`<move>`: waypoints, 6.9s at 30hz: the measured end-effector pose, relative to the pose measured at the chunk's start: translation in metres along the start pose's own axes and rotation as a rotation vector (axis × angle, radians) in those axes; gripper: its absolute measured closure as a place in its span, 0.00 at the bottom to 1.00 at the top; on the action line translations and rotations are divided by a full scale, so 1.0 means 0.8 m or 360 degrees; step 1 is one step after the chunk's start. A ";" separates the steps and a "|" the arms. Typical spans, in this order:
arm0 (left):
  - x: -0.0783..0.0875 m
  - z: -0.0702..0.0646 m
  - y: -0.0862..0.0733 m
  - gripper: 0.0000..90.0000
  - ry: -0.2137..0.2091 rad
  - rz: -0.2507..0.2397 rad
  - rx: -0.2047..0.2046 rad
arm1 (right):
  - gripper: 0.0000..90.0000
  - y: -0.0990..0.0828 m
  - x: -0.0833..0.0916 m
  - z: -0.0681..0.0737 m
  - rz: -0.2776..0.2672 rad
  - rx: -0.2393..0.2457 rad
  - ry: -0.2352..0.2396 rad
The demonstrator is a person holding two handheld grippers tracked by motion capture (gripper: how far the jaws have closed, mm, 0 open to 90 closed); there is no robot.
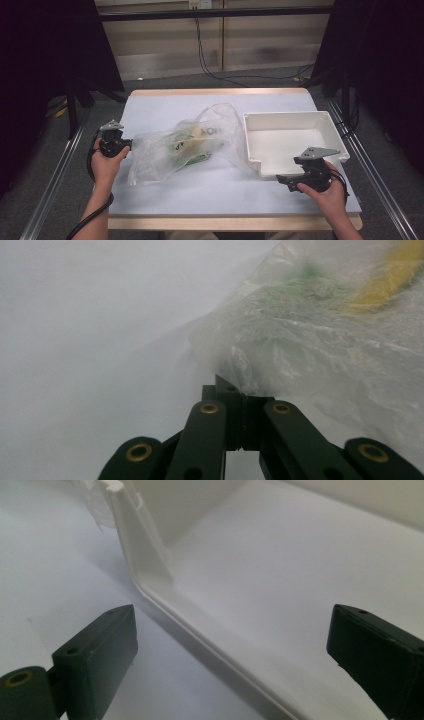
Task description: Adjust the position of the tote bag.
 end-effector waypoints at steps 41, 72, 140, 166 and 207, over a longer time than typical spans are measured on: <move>-0.020 0.039 0.006 0.70 0.0019 0.0003 0.0137 | 0.07 0.004 -0.005 0.006 0.0004 0.0035 0.0017; 0.023 0.037 0.021 0.48 0.0011 0.0105 0.0103 | 0.09 0.021 -0.011 0.029 -0.0015 0.0085 0.0109; 0.034 -0.095 0.100 0.04 -0.0420 0.0222 -0.0199 | 0.46 0.112 -0.016 0.104 -0.0110 0.0100 0.0312; 0.015 -0.106 0.086 0.59 -0.0371 0.0271 -0.0398 | 0.71 0.156 -0.078 0.200 -0.0078 0.0203 0.0523; 0.005 -0.112 0.095 0.97 -0.0542 0.0301 -0.0291 | 0.50 0.195 -0.209 0.266 -0.0040 0.0547 0.0557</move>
Point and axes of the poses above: each handheld gripper's, and its own axes: x roughly backward along the jaws, y roughly out of its top, z roughly to its left, the point moved 6 cm from there along -x, roughly forward along the jaws, and after that the axes turned 4 degrees about -x, right-handed, at the moved point
